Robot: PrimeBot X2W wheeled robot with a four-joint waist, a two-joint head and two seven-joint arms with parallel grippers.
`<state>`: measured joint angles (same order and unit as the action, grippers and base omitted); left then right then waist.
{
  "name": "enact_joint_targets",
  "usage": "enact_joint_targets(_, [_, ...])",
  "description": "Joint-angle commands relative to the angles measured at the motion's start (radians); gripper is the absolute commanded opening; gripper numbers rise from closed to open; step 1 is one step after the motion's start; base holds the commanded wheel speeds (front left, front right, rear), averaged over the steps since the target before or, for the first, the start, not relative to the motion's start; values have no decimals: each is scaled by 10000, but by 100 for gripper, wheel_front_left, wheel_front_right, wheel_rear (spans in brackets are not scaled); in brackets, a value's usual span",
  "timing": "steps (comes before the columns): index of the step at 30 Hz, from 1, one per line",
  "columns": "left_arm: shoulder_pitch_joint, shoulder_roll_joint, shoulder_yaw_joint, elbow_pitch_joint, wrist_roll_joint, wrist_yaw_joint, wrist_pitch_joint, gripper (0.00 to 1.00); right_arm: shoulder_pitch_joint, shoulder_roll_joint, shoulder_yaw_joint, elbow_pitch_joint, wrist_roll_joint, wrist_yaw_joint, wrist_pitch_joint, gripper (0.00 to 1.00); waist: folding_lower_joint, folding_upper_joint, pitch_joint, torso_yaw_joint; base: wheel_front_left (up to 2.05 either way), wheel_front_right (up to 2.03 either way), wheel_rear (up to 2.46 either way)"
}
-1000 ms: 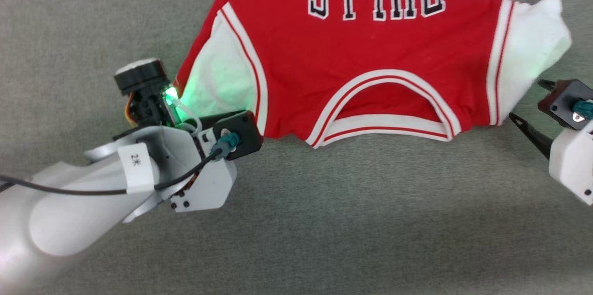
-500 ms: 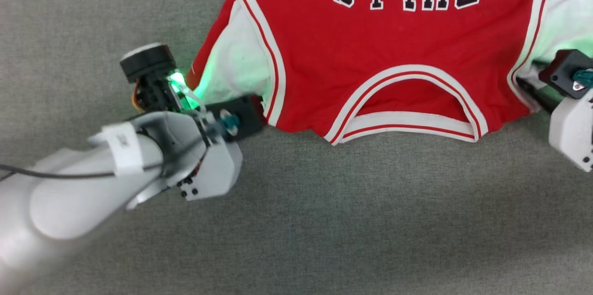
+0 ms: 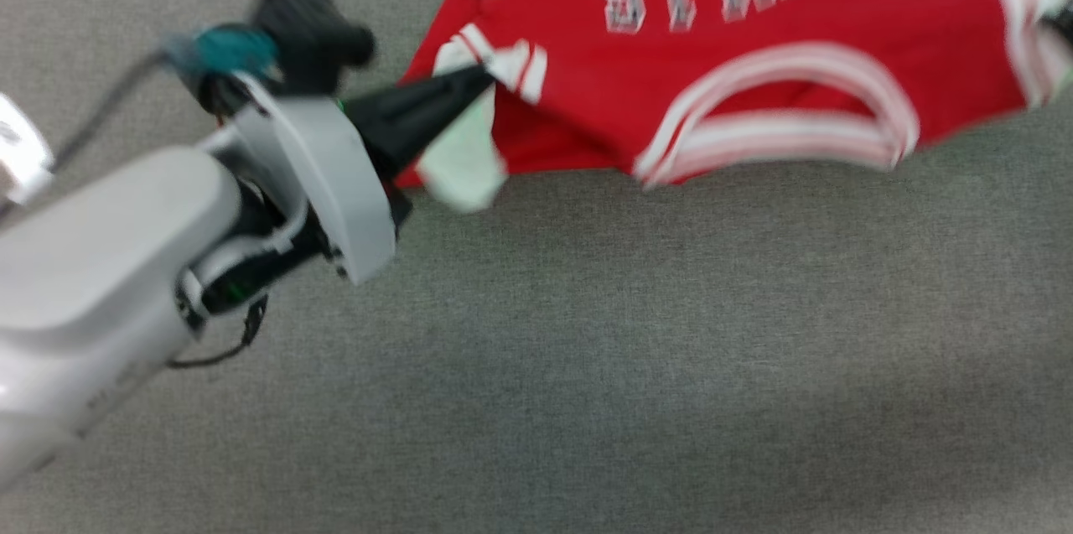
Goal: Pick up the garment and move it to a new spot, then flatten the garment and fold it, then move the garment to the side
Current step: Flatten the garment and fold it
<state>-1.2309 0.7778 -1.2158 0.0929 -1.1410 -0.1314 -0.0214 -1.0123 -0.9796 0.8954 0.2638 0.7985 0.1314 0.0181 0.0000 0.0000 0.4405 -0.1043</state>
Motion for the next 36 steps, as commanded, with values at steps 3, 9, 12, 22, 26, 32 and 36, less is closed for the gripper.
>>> enact_joint_targets(3, [-191, -105, 335, 211, -814, 21, -200, 0, 227, 613, -910, 413, 512, -13, -164, 0, 0, 0, 19, 24, 0, 0, 0])
enact_joint_targets(9, [-1041, -921, 1111, 1895, -2156, 21, -261, 0, -771, 2077, -2263, 1749, 740, -13, 74, 0, 0, 0, 497, 122, 0, 0, 0])
enact_joint_targets(12, [-1937, -1521, 1528, 3324, -2458, 21, -200, 0, -1795, 2946, -2902, 2692, 709, -13, 155, 0, 0, 0, 821, 110, 0, 0, 0])
enact_joint_targets(22, [-6044, -3097, 3258, 7946, -2358, 63, -1916, 0, -6309, 4868, -5154, 6343, -805, -18, -1628, 0, 0, 0, 1077, 43, 0, 0, 0])
enact_joint_targets(26, [-6605, -3339, 3524, 8529, -2183, 47, -2305, 0, -7018, 5274, -5285, 7145, -1138, -24, -1989, 0, 0, 0, 785, 77, 0, 0, 0])
enact_joint_targets(32, [-4960, -3138, 2906, 7321, -2567, 27, -1623, 0, -6111, 5317, -4505, 6971, -867, -15, -1488, 0, 0, 0, 359, 177, 0, 0, 0])
enact_joint_targets(36, [-3344, -2484, 2482, 5835, -2993, 22, -1437, 0, -4653, 4931, -3899, 6125, -321, -15, -965, 0, 0, 0, 189, 212, 0, 0, 0])
